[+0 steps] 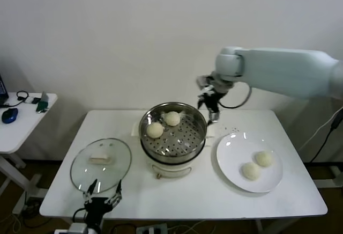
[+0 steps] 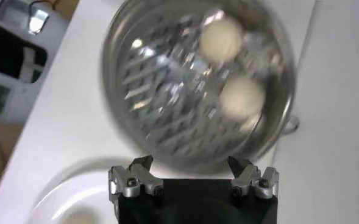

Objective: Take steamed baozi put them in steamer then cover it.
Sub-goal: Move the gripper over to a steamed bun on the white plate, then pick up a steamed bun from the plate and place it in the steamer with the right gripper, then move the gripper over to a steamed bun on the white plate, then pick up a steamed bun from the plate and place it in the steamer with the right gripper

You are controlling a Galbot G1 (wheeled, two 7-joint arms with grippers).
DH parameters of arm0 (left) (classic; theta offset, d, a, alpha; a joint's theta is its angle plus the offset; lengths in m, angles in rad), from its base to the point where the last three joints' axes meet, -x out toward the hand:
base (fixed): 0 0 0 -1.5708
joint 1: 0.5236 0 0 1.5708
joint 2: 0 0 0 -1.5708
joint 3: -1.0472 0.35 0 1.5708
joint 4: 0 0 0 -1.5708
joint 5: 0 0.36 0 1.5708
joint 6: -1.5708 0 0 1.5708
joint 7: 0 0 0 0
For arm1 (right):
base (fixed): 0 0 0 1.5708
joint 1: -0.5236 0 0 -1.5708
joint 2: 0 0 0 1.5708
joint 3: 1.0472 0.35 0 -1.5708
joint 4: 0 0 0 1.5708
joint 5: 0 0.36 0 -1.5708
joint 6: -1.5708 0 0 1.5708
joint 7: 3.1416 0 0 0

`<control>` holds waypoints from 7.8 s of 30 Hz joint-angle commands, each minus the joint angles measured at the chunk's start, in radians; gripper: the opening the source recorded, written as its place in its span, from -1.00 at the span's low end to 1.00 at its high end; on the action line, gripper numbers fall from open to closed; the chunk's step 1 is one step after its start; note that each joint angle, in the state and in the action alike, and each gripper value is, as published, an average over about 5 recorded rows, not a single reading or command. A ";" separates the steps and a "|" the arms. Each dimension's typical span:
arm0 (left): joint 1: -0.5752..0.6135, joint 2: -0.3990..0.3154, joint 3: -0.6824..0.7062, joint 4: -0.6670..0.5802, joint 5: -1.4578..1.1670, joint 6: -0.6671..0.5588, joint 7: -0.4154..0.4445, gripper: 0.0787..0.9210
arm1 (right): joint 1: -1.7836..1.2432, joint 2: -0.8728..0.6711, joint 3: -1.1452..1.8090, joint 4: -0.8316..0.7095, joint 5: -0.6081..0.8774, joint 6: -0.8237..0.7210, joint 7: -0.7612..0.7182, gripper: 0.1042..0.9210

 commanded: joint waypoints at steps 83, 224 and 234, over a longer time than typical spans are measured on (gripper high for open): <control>0.026 -0.031 -0.003 -0.014 0.040 -0.001 -0.003 0.77 | 0.177 0.119 0.180 0.278 -0.429 0.552 0.006 0.49; 0.037 -0.027 0.010 -0.047 0.022 -0.004 -0.003 0.77 | -0.046 0.120 0.168 0.026 0.056 -0.025 0.059 0.46; 0.046 -0.026 0.000 -0.059 0.016 -0.002 -0.003 0.77 | -0.265 0.157 0.166 -0.097 -0.085 -0.024 0.086 0.47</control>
